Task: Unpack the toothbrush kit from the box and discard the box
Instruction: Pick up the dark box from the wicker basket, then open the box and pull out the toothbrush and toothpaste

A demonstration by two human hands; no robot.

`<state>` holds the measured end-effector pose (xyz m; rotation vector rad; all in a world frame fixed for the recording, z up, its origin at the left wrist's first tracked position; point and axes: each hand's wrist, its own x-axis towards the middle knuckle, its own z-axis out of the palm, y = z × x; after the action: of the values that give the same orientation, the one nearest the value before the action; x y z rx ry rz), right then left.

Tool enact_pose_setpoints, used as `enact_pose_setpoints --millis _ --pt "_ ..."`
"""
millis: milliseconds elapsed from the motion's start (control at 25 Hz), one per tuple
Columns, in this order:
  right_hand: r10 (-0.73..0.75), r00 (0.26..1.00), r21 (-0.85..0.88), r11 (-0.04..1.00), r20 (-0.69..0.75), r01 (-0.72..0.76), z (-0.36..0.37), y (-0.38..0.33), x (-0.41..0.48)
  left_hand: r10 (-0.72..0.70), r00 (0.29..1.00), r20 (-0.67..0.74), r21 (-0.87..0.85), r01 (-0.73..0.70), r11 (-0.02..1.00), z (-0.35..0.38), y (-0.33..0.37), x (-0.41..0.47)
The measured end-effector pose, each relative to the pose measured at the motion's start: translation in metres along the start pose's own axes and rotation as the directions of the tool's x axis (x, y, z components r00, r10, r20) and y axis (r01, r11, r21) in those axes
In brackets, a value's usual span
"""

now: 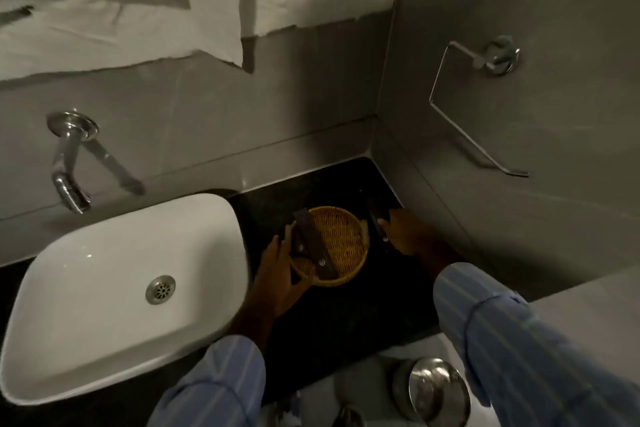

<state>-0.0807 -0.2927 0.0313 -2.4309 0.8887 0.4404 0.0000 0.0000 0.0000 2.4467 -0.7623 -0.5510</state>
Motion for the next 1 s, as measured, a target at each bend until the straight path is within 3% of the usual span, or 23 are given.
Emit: enact_pose_setpoints --millis 120,320,560,800,1000 --pt "0.024 0.999 0.017 1.0 0.024 -0.024 0.018 0.013 0.007 -0.105 0.994 -0.02 0.044 0.106 0.993 0.028 -0.013 -0.012" --pt "0.077 0.997 0.008 0.997 -0.005 -0.077 0.058 0.022 0.028 -0.213 0.973 0.085 0.161 0.197 0.967 0.075 -0.037 -0.02" --pt "0.159 0.979 -0.009 0.987 -0.125 -0.161 0.07 0.021 0.047 -0.176 0.98 0.092 0.281 0.144 0.949 0.089 -0.045 -0.025" --pt "0.206 0.972 0.058 0.978 -0.117 -0.2 0.03 0.013 0.032 -0.112 0.994 -0.019 0.069 0.113 0.991 0.05 -0.018 -0.019" --pt "0.122 0.979 0.101 0.989 -0.16 -0.107 -0.025 -0.013 0.007 0.018 0.995 -0.103 0.094 -0.008 0.996 -0.023 0.023 0.019"
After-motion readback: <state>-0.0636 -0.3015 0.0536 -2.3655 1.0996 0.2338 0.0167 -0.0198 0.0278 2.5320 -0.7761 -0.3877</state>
